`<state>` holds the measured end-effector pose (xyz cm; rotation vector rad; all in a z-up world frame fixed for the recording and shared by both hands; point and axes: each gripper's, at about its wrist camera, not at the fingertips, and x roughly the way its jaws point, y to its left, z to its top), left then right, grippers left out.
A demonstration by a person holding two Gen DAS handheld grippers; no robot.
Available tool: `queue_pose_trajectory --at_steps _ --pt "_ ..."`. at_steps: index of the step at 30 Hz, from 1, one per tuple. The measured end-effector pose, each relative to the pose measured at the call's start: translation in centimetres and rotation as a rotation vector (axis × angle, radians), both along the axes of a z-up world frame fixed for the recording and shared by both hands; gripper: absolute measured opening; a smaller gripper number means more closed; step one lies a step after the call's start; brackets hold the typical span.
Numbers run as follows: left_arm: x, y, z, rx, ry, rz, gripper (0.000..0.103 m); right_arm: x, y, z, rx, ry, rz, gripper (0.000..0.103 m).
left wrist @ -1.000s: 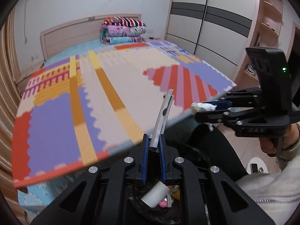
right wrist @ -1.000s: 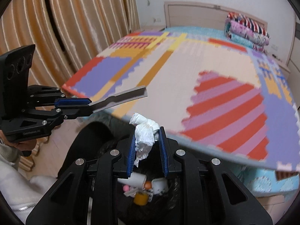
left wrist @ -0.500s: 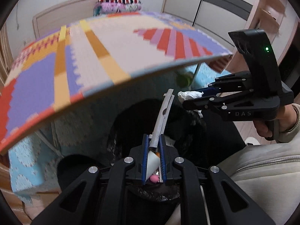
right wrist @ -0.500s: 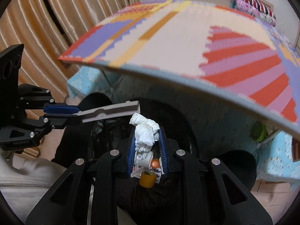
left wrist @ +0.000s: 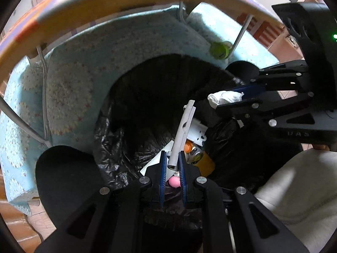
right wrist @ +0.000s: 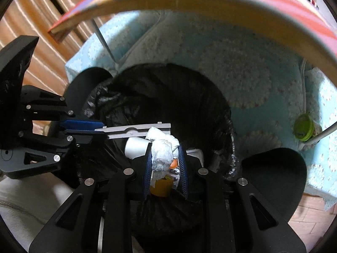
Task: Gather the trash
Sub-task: 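Carry the metal strip and tissue down over the trash bin, then open both grippers to drop the strip and tissue into the bin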
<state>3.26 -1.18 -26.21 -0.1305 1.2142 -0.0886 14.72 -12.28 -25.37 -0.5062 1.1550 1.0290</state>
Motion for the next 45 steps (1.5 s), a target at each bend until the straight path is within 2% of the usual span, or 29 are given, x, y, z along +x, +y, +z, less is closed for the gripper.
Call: queue_pose_trajectory --at_steps 8,19,24,25,27,28,29,32,37,43,45 --pt "1.0 -0.2 -2.0 0.046 0.066 0.014 0.011 -0.2 0.5 -2.4 -0.051 0.018 0.004 0.024" --pt "1.8 -0.6 -2.3 0.060 0.064 0.002 0.011 0.2 0.9 -3.3 -0.057 0.028 -0.010 0.026" --pt "1.6 -1.0 -1.8 0.053 0.044 -0.018 0.013 0.3 0.9 -3.3 -0.052 0.022 -0.012 0.038" --pt "1.6 -1.1 -1.6 0.054 0.038 -0.018 0.016 0.3 0.9 -3.2 -0.049 0.020 -0.012 0.040" --pt "1.4 -0.9 -0.9 0.049 0.017 -0.009 0.033 0.2 0.8 -2.9 -0.039 0.015 -0.012 0.042" --pt "1.3 -0.8 -0.5 0.046 0.003 -0.001 0.050 0.3 0.8 -2.8 -0.037 0.015 -0.013 0.042" --pt "1.2 -0.7 -0.1 0.043 -0.013 0.008 0.058 0.3 0.7 -2.7 -0.034 0.015 -0.016 0.042" --pt "0.8 -0.2 1.1 0.012 -0.037 0.021 0.058 0.4 0.3 -2.0 -0.021 0.018 -0.018 0.043" --pt "0.2 0.4 2.9 0.014 -0.075 0.022 0.058 0.2 -0.6 0.2 0.011 0.002 -0.014 0.043" --pt "-0.7 0.9 5.3 -0.029 -0.119 0.025 0.058 0.1 -1.9 3.0 0.052 -0.017 -0.023 0.048" --pt "-0.9 0.8 5.8 -0.021 -0.127 0.019 0.058 -0.1 -2.4 3.8 0.056 -0.031 -0.032 0.051"
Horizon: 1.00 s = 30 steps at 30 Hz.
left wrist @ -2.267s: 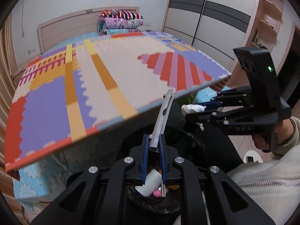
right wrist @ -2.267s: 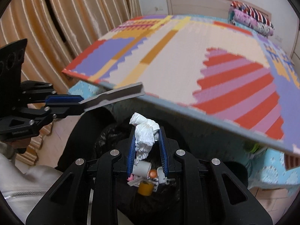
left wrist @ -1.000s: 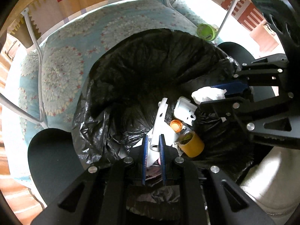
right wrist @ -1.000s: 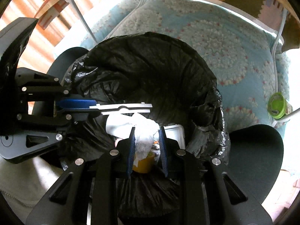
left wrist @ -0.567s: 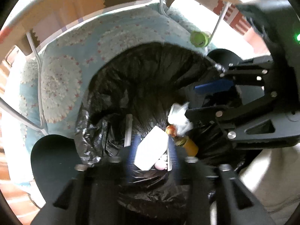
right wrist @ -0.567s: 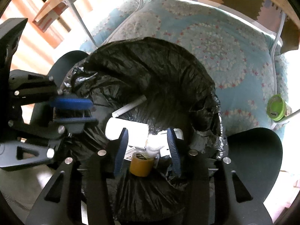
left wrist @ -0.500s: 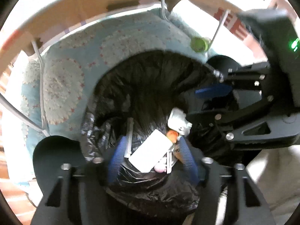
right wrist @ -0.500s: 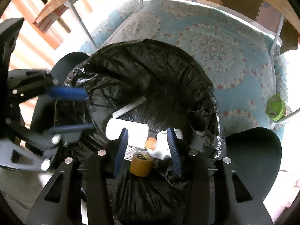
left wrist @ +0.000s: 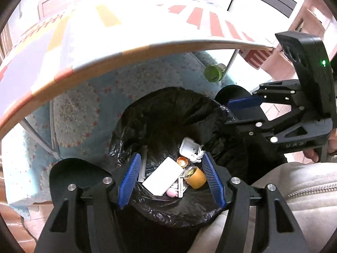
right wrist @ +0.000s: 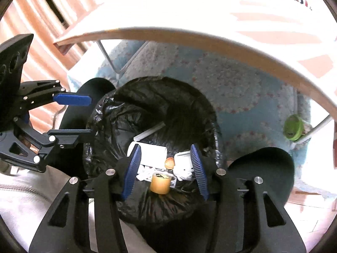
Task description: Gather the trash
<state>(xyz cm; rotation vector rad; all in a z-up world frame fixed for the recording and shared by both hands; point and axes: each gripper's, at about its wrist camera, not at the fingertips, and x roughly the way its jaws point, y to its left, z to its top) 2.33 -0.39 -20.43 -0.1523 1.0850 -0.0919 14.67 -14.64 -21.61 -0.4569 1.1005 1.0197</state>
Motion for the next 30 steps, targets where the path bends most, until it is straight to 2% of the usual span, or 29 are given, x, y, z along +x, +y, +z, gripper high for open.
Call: queue_pose_trajectory --at_steps 4,5,9,13,18,30 --pt "-0.6 -0.1 1.4 -0.025 -0.021 -0.004 0.059 -0.6 -0.7 0.9 0.011 0.018 0.014 0.053" --pt "-0.8 0.0 1.7 -0.034 -0.030 -0.002 0.063 -0.8 -0.8 1.2 0.012 0.024 0.023 0.057" --pt "-1.4 0.5 3.4 -0.096 -0.059 0.028 0.069 -2.0 -1.1 1.7 -0.001 0.044 0.049 0.068" --pt "-2.0 0.2 4.8 -0.097 -0.079 0.029 0.075 -2.7 -1.5 2.2 -0.003 0.072 0.053 0.068" --pt "-2.6 0.2 5.4 -0.112 -0.093 0.044 0.076 -2.9 -2.2 2.6 -0.003 0.103 0.034 0.071" --pt "-3.1 -0.4 5.9 -0.099 -0.091 0.043 0.079 -4.4 -2.6 4.0 -0.012 0.087 0.062 0.072"
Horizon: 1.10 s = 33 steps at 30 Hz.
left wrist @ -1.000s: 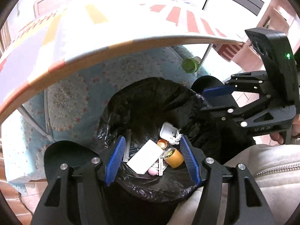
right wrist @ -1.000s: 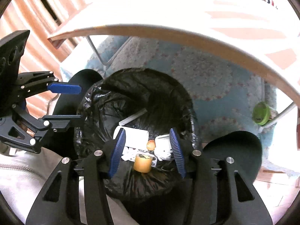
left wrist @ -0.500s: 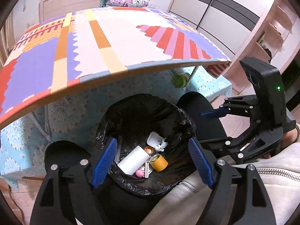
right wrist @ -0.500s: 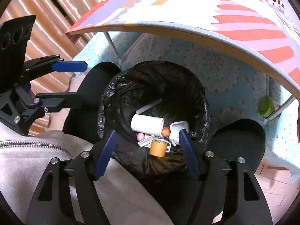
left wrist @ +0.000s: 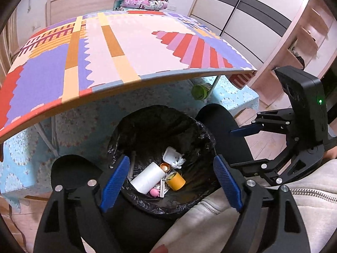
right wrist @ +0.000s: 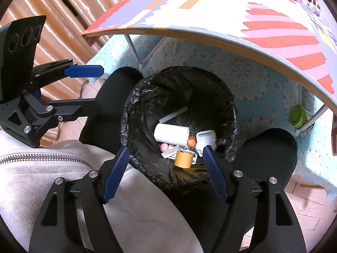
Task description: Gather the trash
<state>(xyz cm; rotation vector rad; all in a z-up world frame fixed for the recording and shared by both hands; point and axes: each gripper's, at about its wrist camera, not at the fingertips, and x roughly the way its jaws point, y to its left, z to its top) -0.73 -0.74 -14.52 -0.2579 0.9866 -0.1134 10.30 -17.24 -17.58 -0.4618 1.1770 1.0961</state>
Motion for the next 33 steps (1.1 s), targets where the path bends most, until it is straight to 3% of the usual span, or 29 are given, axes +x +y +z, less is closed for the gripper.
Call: queue_pose_trajectory --at_steps 18,33 --pt "0.34 -0.25 -0.54 -0.040 0.021 -0.010 0.079 -0.18 0.17 0.08 0.009 0.002 0.007 0.072" --pt "0.34 -0.37 -0.56 -0.029 0.013 -0.012 0.079 -0.01 0.29 -0.13 0.014 0.003 0.007 0.072"
